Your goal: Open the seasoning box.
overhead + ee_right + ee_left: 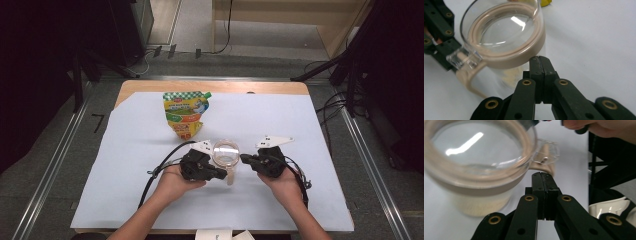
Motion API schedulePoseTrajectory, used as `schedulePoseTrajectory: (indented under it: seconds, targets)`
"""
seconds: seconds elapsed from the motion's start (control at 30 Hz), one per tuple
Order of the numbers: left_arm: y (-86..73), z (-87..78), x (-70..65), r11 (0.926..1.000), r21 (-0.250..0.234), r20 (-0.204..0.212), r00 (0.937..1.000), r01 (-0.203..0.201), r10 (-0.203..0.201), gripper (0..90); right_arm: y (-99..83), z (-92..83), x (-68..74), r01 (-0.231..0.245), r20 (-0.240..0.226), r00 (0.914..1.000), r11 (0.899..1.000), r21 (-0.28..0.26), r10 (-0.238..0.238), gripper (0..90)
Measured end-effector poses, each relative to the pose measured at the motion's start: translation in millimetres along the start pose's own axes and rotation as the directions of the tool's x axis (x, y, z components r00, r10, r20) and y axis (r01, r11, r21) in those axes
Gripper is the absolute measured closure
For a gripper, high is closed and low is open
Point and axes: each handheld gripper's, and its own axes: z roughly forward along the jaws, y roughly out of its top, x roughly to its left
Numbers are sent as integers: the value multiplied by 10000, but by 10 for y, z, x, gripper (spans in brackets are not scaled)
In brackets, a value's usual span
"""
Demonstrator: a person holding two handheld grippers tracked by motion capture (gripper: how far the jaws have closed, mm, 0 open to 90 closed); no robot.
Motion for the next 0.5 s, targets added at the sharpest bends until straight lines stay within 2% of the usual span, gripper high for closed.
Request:
schedulePoseTrajectory:
  seconds: [0.07,0.17,0.23,0.33,0.4,0.5]
  targets:
    - [17,17,-28,9997,175,-164,9997,-166,168,892,-6,-35,-21,5,-185,9998,10000,8,-5,900]
    - [25,-53,-10,9996,214,-69,9998,193,-192,855,-9,-84,8,261,-199,9995,9997,15,-260,900]
    - [21,-141,-25,9998,138,-255,9996,114,-110,836,-7,-142,62,462,-264,9986,9989,-65,-463,900]
    - [16,-256,-30,9997,253,-508,9987,-17,30,824,-11,-185,106,495,-366,9981,9986,-165,-501,900]
    - [15,-314,-23,9998,180,-461,9989,29,-21,804,-31,-227,143,526,-456,9975,9984,-189,-534,900]
    - [20,-372,-9,9992,399,-157,9999,25,-19,745,-82,-289,211,534,-673,9962,9984,-187,-546,900]
